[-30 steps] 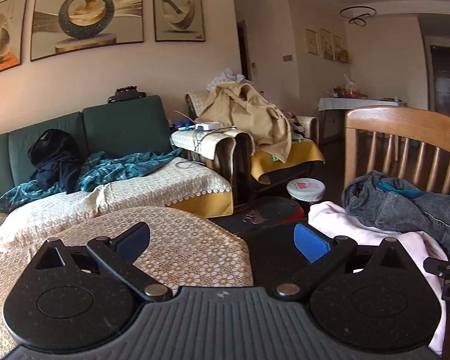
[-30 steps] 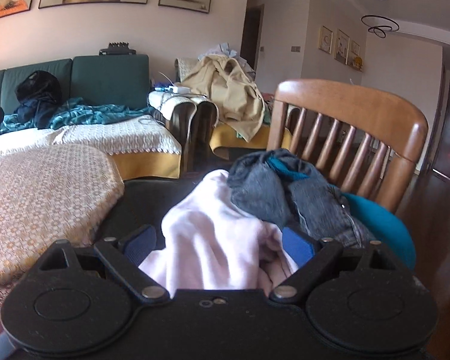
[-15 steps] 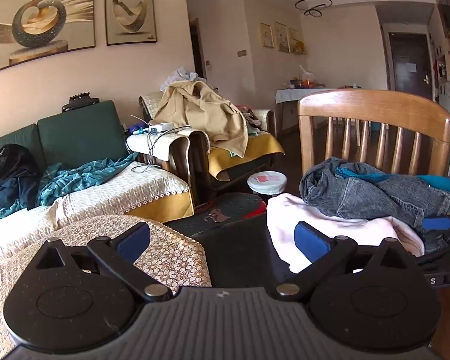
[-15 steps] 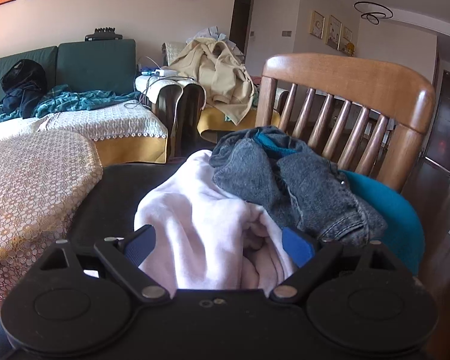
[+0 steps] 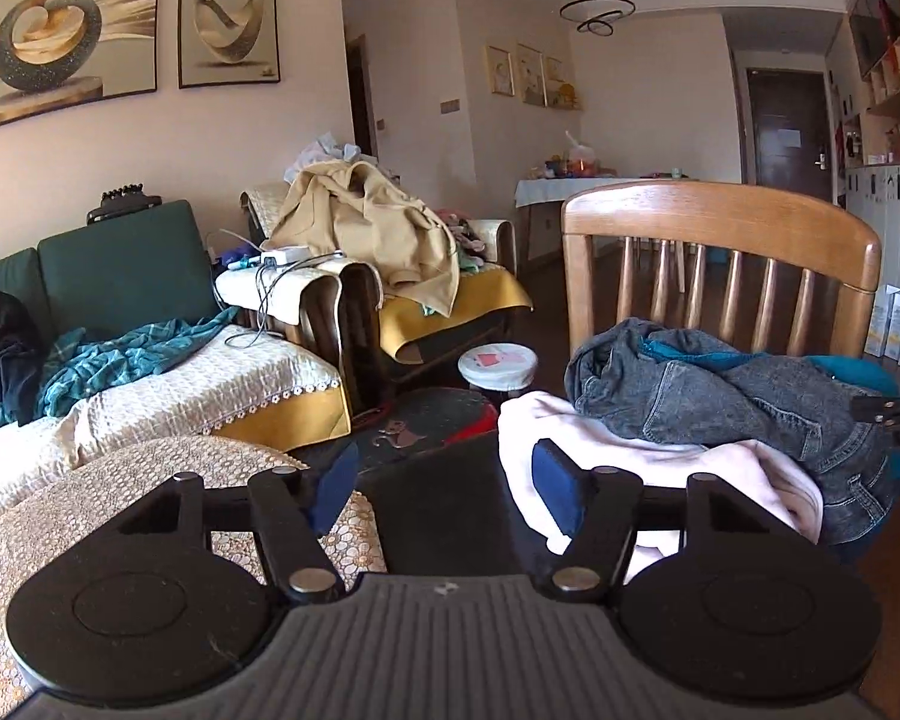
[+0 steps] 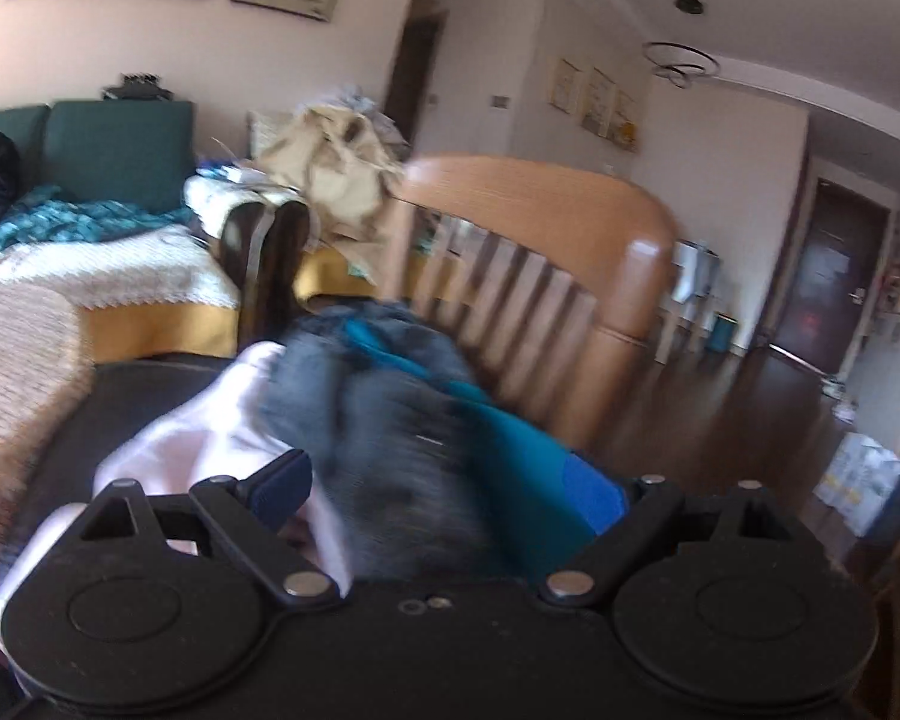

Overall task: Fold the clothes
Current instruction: 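Carry both tools toward the clothes pile on the wooden chair, then grasp the teal sweater from the chair pile with the right gripper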

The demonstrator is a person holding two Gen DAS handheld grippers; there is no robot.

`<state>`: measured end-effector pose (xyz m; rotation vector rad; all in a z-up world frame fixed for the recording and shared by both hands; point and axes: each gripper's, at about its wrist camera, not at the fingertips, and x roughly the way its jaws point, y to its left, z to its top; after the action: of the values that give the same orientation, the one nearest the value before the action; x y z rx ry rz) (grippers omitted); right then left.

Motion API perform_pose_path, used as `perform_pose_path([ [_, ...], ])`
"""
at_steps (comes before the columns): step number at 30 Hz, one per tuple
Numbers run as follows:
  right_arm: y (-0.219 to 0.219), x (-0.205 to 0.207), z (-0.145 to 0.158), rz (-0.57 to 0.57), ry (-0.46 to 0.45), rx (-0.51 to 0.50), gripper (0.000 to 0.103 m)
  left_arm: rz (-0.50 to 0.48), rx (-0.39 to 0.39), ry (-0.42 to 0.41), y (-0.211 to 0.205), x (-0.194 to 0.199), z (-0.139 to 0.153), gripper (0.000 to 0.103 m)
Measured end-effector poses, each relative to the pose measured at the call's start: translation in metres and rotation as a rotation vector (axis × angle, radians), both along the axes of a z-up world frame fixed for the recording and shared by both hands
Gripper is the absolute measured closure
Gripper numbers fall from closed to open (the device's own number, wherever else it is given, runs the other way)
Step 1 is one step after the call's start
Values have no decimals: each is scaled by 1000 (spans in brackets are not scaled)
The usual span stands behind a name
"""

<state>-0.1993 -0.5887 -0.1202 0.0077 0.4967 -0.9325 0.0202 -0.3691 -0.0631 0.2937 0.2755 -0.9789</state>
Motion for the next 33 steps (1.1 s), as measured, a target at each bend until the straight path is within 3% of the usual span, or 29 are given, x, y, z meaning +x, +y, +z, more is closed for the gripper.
perform_pose_path([
  [5,-33,-25,-10,-63,7,20,0,-23,-2,0,-5,-6,1,39],
  [11,-52,-48,-1,-7,-134,84,0,-62,-10,30,-2,-6,9,38],
  [14,-67,-58,-5,-41,-98,111,0,-55,-20,36,-4,-7,12,28],
  [16,-81,-61,-16,-33,-87,194,0,-43,-24,47,-6,-7,13,17],
  [22,-93,-48,-39,-8,-40,244,0,-37,-22,35,-7,-11,18,17],
  [29,-94,-48,-40,24,-65,287,0,-29,-32,42,-6,-8,21,17],
  [33,-102,-48,-42,38,-55,371,0,-36,-35,43,-5,-9,23,17],
])
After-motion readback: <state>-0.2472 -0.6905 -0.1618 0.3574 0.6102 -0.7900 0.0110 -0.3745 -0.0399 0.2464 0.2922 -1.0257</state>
